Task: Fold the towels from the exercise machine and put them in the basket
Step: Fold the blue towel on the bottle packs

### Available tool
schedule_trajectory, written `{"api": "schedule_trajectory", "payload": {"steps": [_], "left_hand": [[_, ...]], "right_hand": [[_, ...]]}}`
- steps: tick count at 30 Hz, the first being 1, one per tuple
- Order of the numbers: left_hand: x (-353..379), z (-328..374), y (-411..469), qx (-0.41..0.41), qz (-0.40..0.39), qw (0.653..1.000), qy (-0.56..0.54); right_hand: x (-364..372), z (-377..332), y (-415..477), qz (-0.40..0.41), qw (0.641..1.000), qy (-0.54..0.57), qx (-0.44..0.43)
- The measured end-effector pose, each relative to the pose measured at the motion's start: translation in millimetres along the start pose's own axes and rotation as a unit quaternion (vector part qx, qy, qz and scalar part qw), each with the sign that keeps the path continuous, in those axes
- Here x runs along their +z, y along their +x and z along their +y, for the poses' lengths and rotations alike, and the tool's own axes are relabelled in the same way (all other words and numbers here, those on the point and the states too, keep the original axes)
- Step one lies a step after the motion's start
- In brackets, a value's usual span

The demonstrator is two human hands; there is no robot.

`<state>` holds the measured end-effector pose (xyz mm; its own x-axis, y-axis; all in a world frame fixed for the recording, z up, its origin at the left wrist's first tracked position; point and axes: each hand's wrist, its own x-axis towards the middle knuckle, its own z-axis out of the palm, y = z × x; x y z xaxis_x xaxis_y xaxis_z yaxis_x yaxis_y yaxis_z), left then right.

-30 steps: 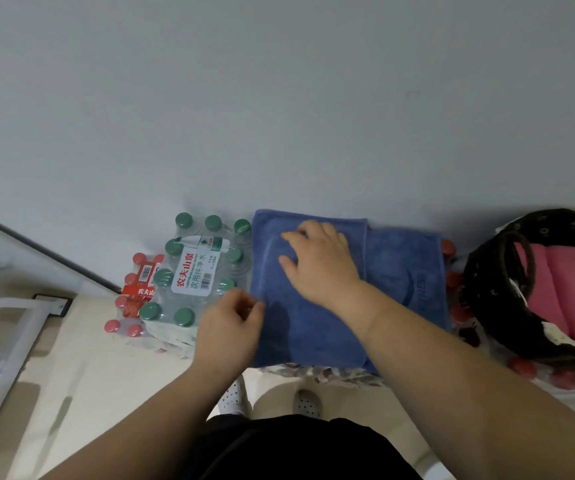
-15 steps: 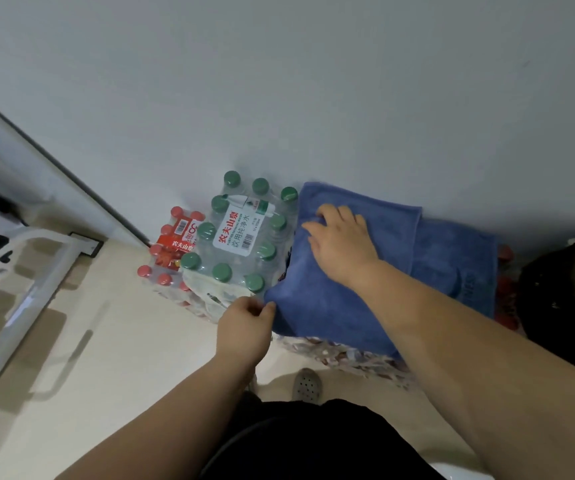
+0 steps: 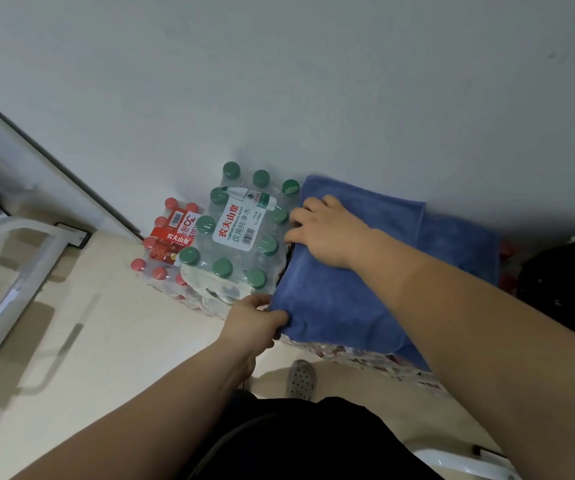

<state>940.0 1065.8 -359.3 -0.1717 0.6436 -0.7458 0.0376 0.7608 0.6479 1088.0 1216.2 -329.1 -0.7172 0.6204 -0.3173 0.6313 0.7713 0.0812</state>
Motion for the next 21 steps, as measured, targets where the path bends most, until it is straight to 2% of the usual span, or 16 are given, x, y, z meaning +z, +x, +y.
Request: {"api": "schedule_trajectory", "payload": {"steps": [6,10,14,16,19,21], "left_hand": [[-1.5,9.8,-2.6,0.053,-0.004,0.994,0.09],[1.4,16.1,-8.5,0.129,0.009,0.98,0.15],[4.5,20.1,-18.5,0.235,0.067,0.936,0.252],[6.1,23.5,-23.2,0.257,0.087,0.922,0.276],[8.4,30.1,-24.8,0.266,0.09,0.923,0.263],[10.4,34.0,-23.5,0.263,0.077,0.926,0.262]], "right_hand": [[-20.6,-5.1,10.9,-0.127,0.986,-0.104,-0.031],[-21.1,-5.7,6.0,-0.142,0.98,-0.136,-0.043],[-20.4,-4.1,0.5,-0.091,0.986,-0.132,-0.04],[-21.1,-0.6,-4.7,-0.049,0.991,-0.117,-0.032],[-21.4,7.5,-15.6,0.035,0.995,-0.093,0.007],[-19.7,13.4,-24.2,0.078,0.992,-0.061,0.074]]}}
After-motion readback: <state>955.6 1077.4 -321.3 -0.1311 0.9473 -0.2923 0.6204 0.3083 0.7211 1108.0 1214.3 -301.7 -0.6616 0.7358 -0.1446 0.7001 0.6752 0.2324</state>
